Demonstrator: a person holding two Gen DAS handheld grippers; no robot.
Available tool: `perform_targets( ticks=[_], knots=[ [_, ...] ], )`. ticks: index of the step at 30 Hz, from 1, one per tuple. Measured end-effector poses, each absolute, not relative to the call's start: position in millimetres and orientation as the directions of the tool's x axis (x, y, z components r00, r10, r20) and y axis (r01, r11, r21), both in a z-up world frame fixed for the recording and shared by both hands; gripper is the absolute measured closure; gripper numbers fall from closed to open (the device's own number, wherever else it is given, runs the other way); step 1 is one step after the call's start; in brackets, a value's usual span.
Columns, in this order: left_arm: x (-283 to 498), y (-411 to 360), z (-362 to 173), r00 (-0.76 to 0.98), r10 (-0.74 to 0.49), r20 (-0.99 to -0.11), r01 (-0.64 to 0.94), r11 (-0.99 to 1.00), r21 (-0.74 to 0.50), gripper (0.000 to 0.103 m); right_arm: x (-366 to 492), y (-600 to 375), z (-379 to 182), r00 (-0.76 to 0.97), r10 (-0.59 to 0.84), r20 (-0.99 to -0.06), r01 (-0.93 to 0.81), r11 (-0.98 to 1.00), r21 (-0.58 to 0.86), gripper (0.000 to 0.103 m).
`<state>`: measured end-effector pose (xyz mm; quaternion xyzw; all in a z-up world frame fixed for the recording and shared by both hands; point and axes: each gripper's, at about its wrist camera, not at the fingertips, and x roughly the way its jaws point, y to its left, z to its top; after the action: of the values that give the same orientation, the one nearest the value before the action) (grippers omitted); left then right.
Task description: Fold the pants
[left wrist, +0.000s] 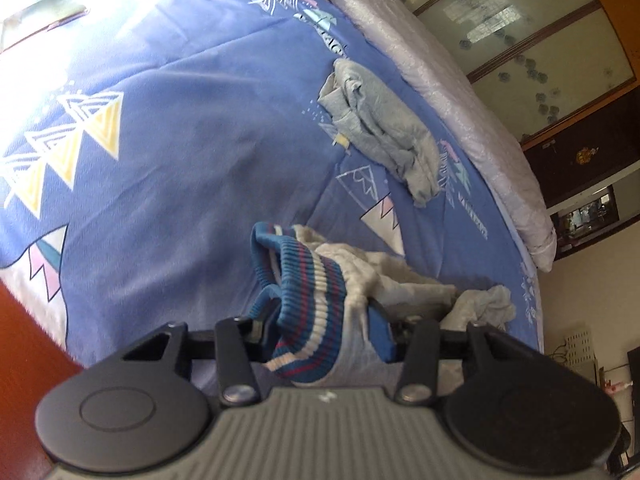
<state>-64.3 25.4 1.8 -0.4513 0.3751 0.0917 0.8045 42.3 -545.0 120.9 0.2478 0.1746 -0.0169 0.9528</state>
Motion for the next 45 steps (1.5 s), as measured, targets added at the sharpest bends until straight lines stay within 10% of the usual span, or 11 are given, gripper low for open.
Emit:
perform_targets(
  ticks=[5,10,18,27,30,31,33,40,45],
  knots=[
    [-70,12,-3,0.641,-0.158,-0.751,-0.49,0.669,-0.559,0.053,58,-544,69,0.8,-0.128,-0.586,0.281,0.943,0.178,0.076],
    [-93,35,16,0.686,-0.023,-0.727,-0.533,0.664,-0.524,0.035,73,-558,65,0.816,-0.096,-0.57,0.313,0.902,0.296,0.076],
    [-24,59,-19,0.674,-0.101,-0.731,-0.521,0.637,-0.569,0.034,233,-460,50,0.765,0.316,-0.561,-0.028,0.886,0.462,0.064],
    [2,37,-52,0.63,-0.178,-0.756,-0.502,0.649,-0.572,0.028,409,-392,-23,0.566,0.136,-0.813,0.124,0.961,0.247,0.056],
    [0,36,-56,0.616,-0.184,-0.766,-0.508,0.651,-0.565,0.052,434,-389,-49,0.508,0.044,-0.86,0.179,0.972,0.155,0.062],
    [1,35,-57,0.613,-0.196,-0.766,-0.499,0.655,-0.567,0.071,433,-391,-54,0.514,0.042,-0.857,0.179,0.972,0.155,0.085],
    [2,38,-58,0.619,-0.213,-0.756,-0.496,0.64,-0.587,0.085,425,-398,-49,0.562,0.034,-0.826,0.168,0.974,0.154,0.095],
    [-3,39,-42,0.65,-0.189,-0.736,-0.471,0.659,-0.586,0.088,302,-486,27,0.767,0.169,-0.619,0.093,0.925,0.368,0.094],
    [-13,41,-41,0.657,-0.196,-0.728,-0.478,0.639,-0.603,0.088,198,-573,18,0.719,0.076,-0.691,0.248,0.901,0.356,0.089]
  ],
)
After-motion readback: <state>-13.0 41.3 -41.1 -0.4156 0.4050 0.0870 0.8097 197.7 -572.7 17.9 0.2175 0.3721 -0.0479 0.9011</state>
